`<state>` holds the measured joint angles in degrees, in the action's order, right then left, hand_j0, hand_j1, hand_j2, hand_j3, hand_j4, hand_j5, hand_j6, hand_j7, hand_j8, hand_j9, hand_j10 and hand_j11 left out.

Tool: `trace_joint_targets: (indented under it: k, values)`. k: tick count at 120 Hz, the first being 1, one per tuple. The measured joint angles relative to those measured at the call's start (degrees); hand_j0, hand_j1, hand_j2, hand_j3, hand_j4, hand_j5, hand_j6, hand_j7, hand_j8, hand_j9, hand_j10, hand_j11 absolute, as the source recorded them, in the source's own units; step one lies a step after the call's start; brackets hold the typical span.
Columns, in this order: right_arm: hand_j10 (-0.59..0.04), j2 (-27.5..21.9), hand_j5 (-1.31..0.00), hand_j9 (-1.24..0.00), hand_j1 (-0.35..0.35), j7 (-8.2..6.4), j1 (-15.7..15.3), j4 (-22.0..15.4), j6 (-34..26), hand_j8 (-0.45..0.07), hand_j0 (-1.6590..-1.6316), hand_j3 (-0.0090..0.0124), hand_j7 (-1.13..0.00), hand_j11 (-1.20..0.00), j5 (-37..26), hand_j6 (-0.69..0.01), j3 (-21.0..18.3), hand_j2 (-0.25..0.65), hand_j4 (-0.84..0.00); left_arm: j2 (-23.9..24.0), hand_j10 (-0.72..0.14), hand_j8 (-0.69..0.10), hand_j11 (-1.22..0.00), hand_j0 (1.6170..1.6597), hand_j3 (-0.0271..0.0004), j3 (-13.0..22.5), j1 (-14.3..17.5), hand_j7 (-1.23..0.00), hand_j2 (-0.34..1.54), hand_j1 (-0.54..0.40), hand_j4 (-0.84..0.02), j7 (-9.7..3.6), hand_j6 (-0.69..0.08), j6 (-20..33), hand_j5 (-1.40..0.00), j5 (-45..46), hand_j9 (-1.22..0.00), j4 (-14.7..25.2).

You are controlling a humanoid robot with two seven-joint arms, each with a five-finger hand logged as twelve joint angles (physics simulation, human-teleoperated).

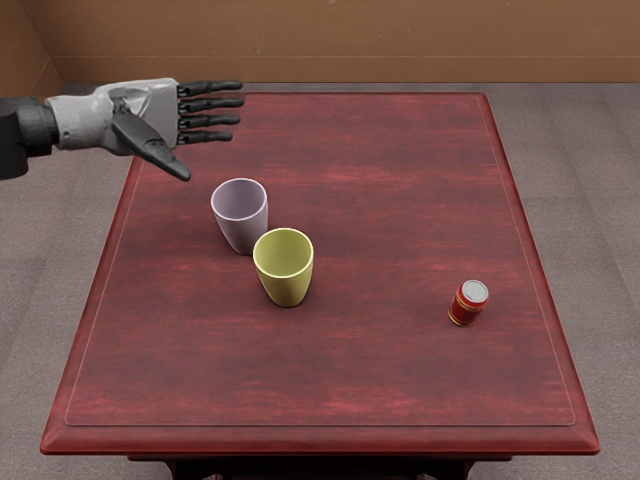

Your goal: Pick up cup and place in cup with left hand

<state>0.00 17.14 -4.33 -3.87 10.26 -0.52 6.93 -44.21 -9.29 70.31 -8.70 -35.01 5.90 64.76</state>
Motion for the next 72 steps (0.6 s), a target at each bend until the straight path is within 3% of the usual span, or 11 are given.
trace_joint_targets:
  k: [12, 32, 46, 50, 58, 63, 72]
  values:
    - [0.000, 0.0, 0.00, 0.00, -0.349, 0.00, 0.0, 0.1, -0.2, -0.001, -1.6578, 0.0000, 0.00, 0.00, 0.0, -0.001, -0.5, 0.000, 0.000, 0.0, 0.000, 0.000, 0.00, 1.6578, 0.0000, 0.0, 0.1, 0.00, 0.00, 0.349, 0.000, -0.35, 0.000, 0.0, 0.00, -1.6, 0.00, 0.0]
    - [0.000, 0.0, 0.00, 0.00, -0.349, 0.00, 0.0, 0.2, -0.2, -0.001, -1.6579, 0.0000, 0.00, 0.00, 0.0, -0.001, -0.8, 0.000, 0.000, -0.4, 0.000, 0.000, 0.00, 1.6579, 0.0000, -0.5, 1.0, 0.00, 0.00, 0.349, 0.000, -2.87, 0.000, 1.3, 0.00, -9.9, 0.00, 0.0]
    - [0.000, 0.0, 0.00, 0.00, -0.349, 0.00, 0.0, 0.2, -0.2, -0.001, -1.6580, 0.0000, 0.00, 0.00, 0.0, -0.001, -0.8, 0.000, 0.000, -1.1, 0.000, 0.000, 0.00, 1.6580, 0.0000, -0.6, 4.9, 0.00, 0.00, 0.349, 0.000, -3.86, 0.000, 4.4, 0.00, -16.2, 0.00, 0.2]
    - [0.000, 0.0, 0.00, 0.00, -0.349, 0.00, 0.0, 0.2, -0.2, 0.000, -1.6580, 0.0000, 0.00, 0.00, 0.0, -0.001, -0.8, 0.000, 0.000, -1.1, 0.000, -0.001, 0.00, 1.6580, 0.0000, -0.4, 7.3, 0.00, 0.00, 0.349, -0.001, -4.18, -0.001, 5.1, 0.00, -18.1, 0.00, 0.8]
    - [0.000, 0.0, 0.00, 0.00, -0.349, 0.00, 0.0, 0.2, -0.2, 0.000, -1.6580, 0.0000, 0.00, 0.00, 0.0, -0.001, -0.9, 0.000, 0.000, -1.1, -0.001, -0.001, 0.00, 1.6580, 0.0000, 0.8, 11.8, 0.00, 0.00, 0.349, -0.001, -5.14, -0.001, 8.7, 0.00, -21.8, 0.00, 4.6]
    - [0.000, 0.0, 0.00, 0.00, -0.349, 0.00, 0.0, 0.2, -0.2, 0.000, -1.6580, 0.0000, 0.00, 0.00, 0.0, -0.001, -0.9, 0.000, 0.000, -0.4, -0.001, -0.001, 0.00, 1.6580, 0.0000, 3.5, 15.1, 0.00, 0.00, 0.349, -0.001, -5.48, -0.001, 13.7, 0.00, -24.5, 0.00, 8.7]
    - [0.000, 0.0, 0.00, 0.00, -0.349, 0.00, 0.0, 0.2, -0.2, 0.000, -1.6580, 0.0000, 0.00, 0.00, 0.0, -0.001, -0.9, 0.000, 0.000, 2.7, -0.002, -0.002, 0.00, 1.6580, 0.0000, 9.5, 18.0, 0.00, 0.00, 0.348, -0.002, -5.66, -0.002, 24.1, 0.00, -30.2, 0.00, 16.0]
